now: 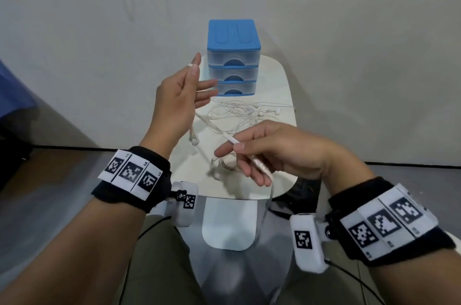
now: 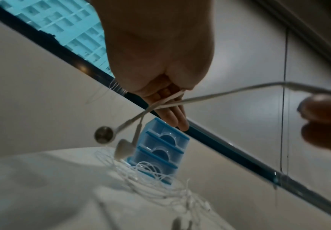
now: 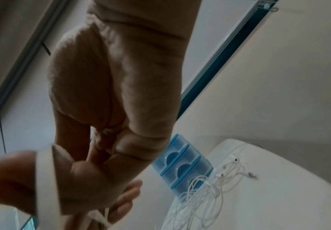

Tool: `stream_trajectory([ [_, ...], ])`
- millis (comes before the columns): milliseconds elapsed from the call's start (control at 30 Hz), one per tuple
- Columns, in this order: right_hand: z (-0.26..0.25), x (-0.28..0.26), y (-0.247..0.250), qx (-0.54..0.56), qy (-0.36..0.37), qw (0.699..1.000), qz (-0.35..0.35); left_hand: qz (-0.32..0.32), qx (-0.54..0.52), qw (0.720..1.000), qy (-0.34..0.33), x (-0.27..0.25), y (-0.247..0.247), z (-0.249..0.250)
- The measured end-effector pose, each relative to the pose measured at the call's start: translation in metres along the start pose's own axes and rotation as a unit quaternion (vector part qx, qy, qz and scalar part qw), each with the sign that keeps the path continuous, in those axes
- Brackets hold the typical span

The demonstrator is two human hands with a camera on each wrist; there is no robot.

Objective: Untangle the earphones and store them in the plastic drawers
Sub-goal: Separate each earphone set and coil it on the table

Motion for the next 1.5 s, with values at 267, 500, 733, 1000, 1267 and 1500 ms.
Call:
stream_trajectory([
  [267,-0.017,-0.021,0.032,-0.113,-0.018,0.992,0.051,-0.167,0.182,0.968,0.034,-0.026,0.002,-0.011],
  [500,-0.043,-0.038,0.048,-0.335,0.031,0.939,0.072,-0.409,-0.065,0.895,0.165,-0.056,0.006,0.006],
  [733,-0.014,-0.020,0.040,-0.249,0.156,0.945,0.147,-0.385,-0.369,0.831,0.158,-0.057,0.014,0.037],
  [1000,-0.006,0.002,0.017,-0.149,0.216,0.918,0.296,-0.228,-0.316,0.915,0.103,-0.049,0.002,0.054],
  [1267,-0.022,0.003,-0.004,-0.061,0.129,0.970,0.195,-0.180,-0.280,0.943,0.000,-0.034,-0.021,0.071],
  [1500,-0.031,0.000,0.018,-0.069,0.138,0.939,0.308,-0.148,-0.218,0.963,-0.060,-0.031,-0.023,0.068],
])
Point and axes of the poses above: each hand's wrist, its own x-axis towards the middle knuckle, its own y-axis out of the back of the hand, z = x × y, the point moved 3 cm from there along x, towards the middle knuckle, and after that the axes turned 6 degrees about -y, right-handed, at the moved point
